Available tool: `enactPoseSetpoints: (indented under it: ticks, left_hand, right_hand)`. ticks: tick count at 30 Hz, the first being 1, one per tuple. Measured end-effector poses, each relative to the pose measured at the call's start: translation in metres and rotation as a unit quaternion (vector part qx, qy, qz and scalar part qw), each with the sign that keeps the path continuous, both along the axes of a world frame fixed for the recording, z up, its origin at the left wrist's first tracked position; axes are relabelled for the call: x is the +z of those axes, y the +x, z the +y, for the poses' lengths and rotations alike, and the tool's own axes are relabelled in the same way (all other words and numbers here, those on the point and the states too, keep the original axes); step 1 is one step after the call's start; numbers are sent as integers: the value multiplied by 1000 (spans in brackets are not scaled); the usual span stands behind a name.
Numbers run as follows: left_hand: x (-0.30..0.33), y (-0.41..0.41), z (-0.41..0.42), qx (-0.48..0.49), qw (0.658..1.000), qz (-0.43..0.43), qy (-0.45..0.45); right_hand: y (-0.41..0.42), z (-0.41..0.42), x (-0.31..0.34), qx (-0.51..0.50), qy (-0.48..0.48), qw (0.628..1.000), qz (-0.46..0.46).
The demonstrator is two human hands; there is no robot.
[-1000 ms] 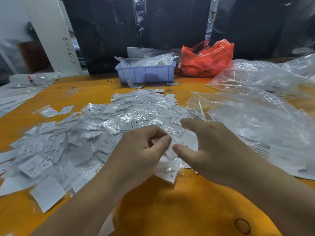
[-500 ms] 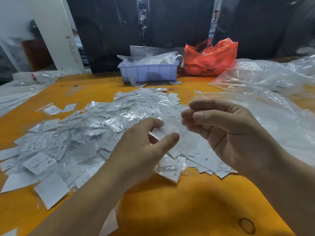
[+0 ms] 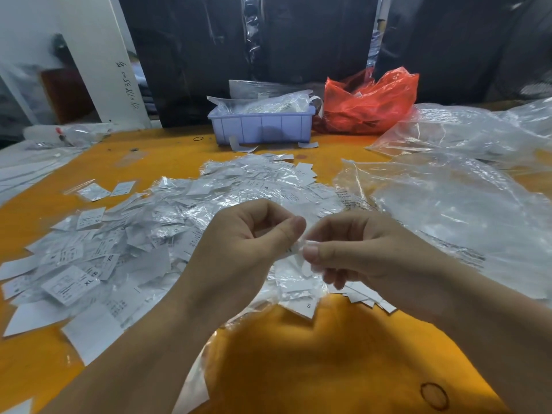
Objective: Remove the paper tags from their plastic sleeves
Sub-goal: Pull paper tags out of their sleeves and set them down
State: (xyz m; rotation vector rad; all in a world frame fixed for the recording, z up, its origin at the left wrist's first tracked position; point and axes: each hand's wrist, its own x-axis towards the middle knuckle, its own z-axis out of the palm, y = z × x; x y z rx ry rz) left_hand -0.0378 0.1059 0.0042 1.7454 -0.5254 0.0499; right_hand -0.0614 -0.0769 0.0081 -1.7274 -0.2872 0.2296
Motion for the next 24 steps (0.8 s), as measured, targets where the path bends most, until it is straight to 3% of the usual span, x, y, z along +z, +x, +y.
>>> enactPoseSetpoints:
  ticks: [11,24]
  left_hand:
    - [-6,4,3,-1,999,18,42]
    - [-2,-3,-4,-44,998,0,34]
  right_hand:
    - [0,-2,3,-36,47,998,-2]
    - [4,-1,-2,-74,30,996,-32]
